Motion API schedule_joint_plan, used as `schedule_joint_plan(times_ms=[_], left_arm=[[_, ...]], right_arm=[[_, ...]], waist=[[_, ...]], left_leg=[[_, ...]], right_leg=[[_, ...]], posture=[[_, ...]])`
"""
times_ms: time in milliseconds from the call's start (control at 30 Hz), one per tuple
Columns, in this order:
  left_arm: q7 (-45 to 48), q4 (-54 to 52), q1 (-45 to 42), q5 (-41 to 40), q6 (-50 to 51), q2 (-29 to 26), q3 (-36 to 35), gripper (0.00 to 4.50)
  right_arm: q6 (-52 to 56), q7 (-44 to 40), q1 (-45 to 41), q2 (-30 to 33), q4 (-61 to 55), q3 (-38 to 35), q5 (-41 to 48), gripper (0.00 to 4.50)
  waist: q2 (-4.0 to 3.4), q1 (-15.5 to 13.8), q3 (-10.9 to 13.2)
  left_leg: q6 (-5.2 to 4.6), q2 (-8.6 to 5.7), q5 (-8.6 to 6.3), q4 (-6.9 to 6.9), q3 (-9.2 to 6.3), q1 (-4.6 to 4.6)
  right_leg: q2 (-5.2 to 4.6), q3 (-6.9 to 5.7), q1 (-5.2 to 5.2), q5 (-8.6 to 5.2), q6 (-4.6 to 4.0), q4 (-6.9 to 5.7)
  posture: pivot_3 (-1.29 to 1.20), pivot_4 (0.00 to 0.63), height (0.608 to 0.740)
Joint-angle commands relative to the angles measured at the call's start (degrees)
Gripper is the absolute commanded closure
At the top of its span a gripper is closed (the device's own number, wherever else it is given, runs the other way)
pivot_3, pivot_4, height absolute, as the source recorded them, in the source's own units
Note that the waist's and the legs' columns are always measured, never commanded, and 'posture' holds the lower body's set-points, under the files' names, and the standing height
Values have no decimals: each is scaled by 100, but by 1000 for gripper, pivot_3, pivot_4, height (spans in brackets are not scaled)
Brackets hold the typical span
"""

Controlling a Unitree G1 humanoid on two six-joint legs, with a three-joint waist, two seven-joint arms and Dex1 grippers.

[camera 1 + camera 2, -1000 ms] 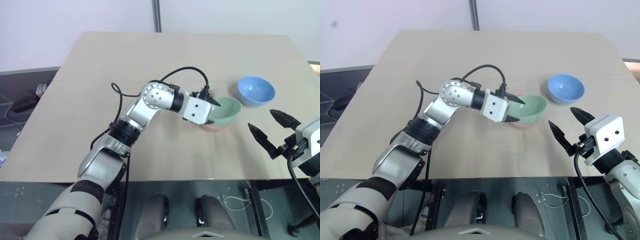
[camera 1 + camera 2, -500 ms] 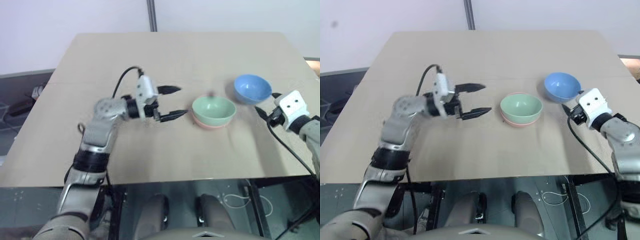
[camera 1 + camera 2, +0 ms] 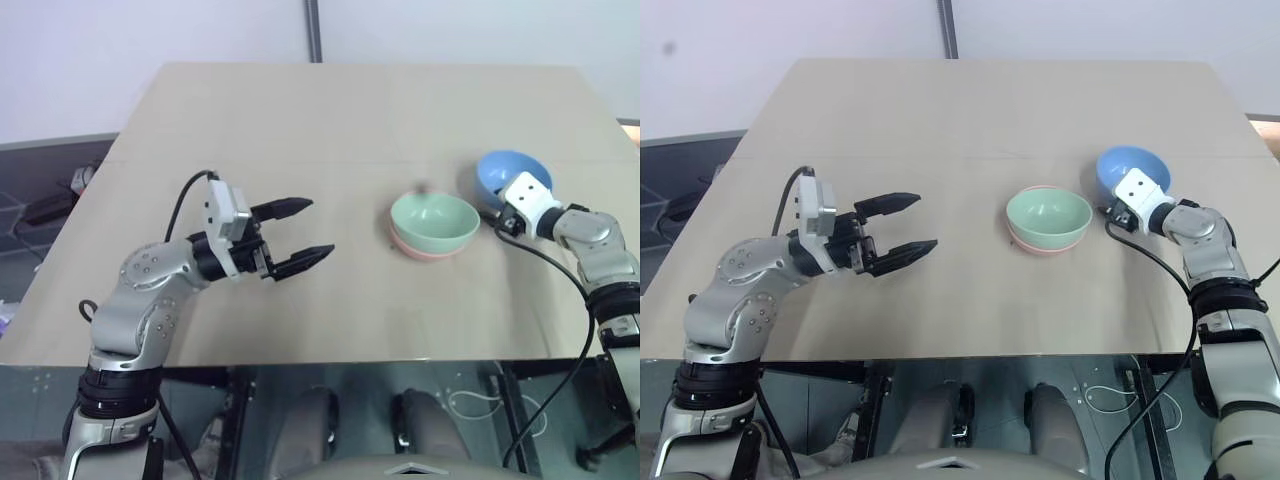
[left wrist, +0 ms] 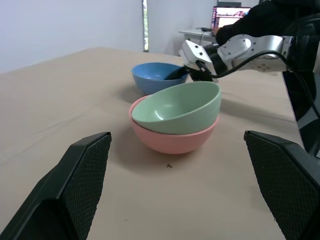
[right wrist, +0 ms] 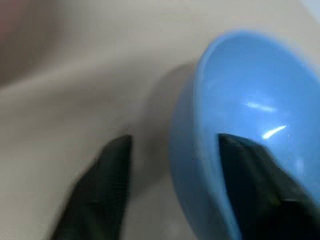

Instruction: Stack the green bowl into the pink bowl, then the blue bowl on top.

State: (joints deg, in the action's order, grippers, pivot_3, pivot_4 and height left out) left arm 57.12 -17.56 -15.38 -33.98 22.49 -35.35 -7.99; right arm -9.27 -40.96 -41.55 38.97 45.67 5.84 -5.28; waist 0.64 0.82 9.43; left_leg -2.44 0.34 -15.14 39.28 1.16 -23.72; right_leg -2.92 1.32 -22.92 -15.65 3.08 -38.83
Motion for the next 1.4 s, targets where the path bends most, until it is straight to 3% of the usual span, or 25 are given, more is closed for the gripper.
schedule_joint_plan(times_ms=[33, 67, 233, 400, 533, 700, 733, 933, 1167, 1267, 1400], left_arm=[[-72, -275, 63, -56, -122, -81, -166, 0], [-101, -249, 56, -38, -160, -61, -167, 0], [-209, -72, -36, 61, -326, 43, -79, 0], [-232, 191, -132, 231, -517, 95, -31, 0], [-209, 315, -226, 268, -562, 139, 41, 0], [-189, 482, -389, 316, -624, 213, 153, 0], [-182, 501, -417, 323, -634, 223, 164, 0], [-277, 494, -477, 371, -710, 242, 119, 0], [-717, 192, 65, 369, -725, 388, -23, 0], [-674, 12, 299, -37, -392, 314, -176, 0], [-807, -295, 655, -39, -315, 205, -300, 0]], right_arm=[[-326, 32, -212, 93, 17, -29, -119, 3696], [-329, 26, -190, 114, -66, -52, -121, 4234], [50, -134, 106, 343, -1263, -401, 205, 4234], [2064, -706, 1011, 524, -4747, -946, 1671, 4234], [3593, -657, 1520, 585, -6732, -892, 2392, 4234], [4170, -545, 1790, 466, -7214, -329, 2328, 4234], [4121, -529, 1789, 434, -7146, -258, 2256, 3492], [4089, -424, 1795, 463, -7350, -466, 2241, 781], [4153, -17, 2540, -61, -7962, -2103, 3349, 781], [4127, 70, 3041, -89, -8190, -2679, 3611, 129], [4297, -73, 3923, 6, -8311, -3523, 4123, 129]], waist=[[0, 5, 0], [-1, 8, 0], [-7, 0, 4], [-7, -23, 4], [-8, -14, 3], [-2, -28, 1], [-2, -25, 1], [-2, -25, 2], [-1, -35, 1], [-1, -39, 2], [-2, -42, 1]], left_leg=[[0, 0, 0, -1, 0, 0], [1, 0, 0, -1, 0, 1], [0, 1, 0, -1, 0, 0], [-17, 3, -11, -6, -9, -6], [-22, 6, -14, -7, -13, -4], [-24, 1, -15, -1, -20, 1], [-24, 1, -15, 1, -20, 1], [-22, -2, -14, 1, -21, -2], [-23, -1, -14, -5, -22, -7], [-23, -2, -14, -5, -22, -6], [-24, 1, -15, -6, -28, -1]], right_leg=[[0, 0, 0, 0, 0, 0], [0, 0, 0, 0, 0, 0], [-6, 0, -1, 0, 0, -2], [-21, -4, -3, 0, 0, 1], [-22, -5, -3, 0, 0, 1], [-28, -11, 7, 1, 0, 0], [-27, -15, 8, 1, -1, 0], [-18, -22, 6, 0, -1, 1], [-23, -20, 6, 0, 0, 12], [-25, -20, 7, 0, 0, 9], [-28, -17, 11, 0, 0, 5]], posture=[[0, 150, 740], [0, 150, 740], [0, 150, 740], [0, 150, 740], [0, 150, 740], [0, 150, 740], [0, 150, 740], [0, 150, 740], [0, 150, 740], [0, 150, 740], [0, 150, 740]])
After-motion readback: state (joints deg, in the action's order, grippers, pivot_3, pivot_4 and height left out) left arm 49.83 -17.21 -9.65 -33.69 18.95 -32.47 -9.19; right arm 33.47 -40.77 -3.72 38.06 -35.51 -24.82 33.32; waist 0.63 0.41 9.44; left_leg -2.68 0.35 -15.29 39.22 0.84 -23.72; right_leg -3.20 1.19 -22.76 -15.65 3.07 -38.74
